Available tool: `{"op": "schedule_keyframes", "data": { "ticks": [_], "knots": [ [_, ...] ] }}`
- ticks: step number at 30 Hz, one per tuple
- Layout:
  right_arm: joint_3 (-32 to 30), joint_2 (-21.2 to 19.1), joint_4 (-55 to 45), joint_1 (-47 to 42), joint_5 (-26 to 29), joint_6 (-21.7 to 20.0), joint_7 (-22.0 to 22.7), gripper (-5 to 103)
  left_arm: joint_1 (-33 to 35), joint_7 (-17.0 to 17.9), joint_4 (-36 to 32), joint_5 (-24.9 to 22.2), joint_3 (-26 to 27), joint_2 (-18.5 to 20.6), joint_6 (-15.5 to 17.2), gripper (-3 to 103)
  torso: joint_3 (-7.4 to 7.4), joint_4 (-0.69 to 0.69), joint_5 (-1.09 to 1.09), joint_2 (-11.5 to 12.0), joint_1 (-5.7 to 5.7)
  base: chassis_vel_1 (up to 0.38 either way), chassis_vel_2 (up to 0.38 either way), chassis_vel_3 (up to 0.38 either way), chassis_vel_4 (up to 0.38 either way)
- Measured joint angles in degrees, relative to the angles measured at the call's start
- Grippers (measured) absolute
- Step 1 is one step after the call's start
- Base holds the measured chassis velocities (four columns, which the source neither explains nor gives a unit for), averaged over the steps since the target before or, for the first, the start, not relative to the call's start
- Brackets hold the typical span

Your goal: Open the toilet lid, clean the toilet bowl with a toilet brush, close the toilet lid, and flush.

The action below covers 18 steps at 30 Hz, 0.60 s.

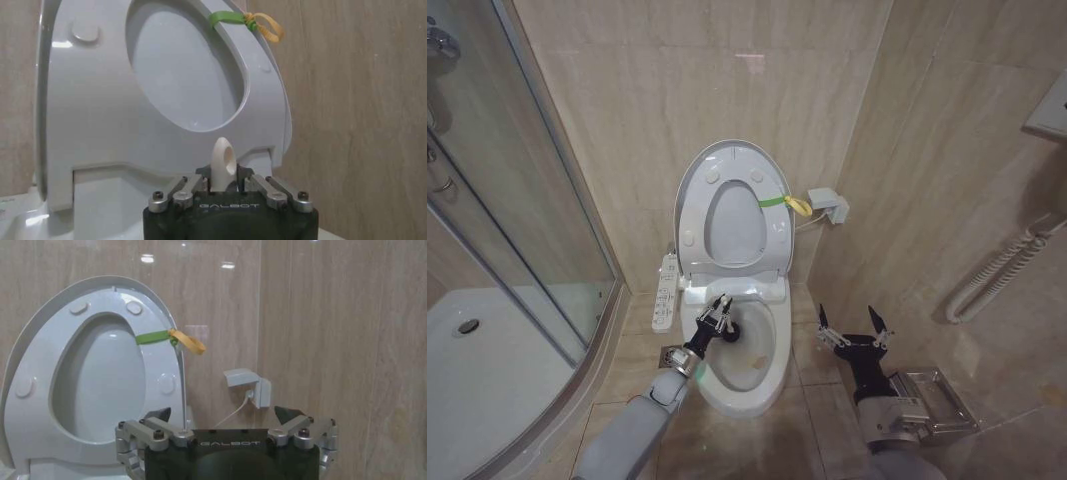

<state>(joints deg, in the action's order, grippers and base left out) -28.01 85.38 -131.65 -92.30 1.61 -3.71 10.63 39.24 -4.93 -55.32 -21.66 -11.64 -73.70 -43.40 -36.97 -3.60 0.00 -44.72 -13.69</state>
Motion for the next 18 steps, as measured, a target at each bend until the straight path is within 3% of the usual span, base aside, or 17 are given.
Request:
{"op": "schedule_keyframes", "data": {
  "ticks": [10,18],
  "knots": [
    [0.0,0.0,0.0,0.0,0.0,0.0,0.0,100,-0.37,-0.24,0.91,0.34,-0.84,-2.35,-0.1,24,0.0,-0.01,0.0,0.0,0.0,0.0,0.0,0.0,0.0],
    [0.0,0.0,0.0,0.0,0.0,0.0,0.0,100,-0.59,0.3,-0.87,1.46,-0.07,-2.07,-0.23,24,-0.01,0.0,0.0,0.0,0.0,0.0,0.0,0.0,0.0]
  ]
}}
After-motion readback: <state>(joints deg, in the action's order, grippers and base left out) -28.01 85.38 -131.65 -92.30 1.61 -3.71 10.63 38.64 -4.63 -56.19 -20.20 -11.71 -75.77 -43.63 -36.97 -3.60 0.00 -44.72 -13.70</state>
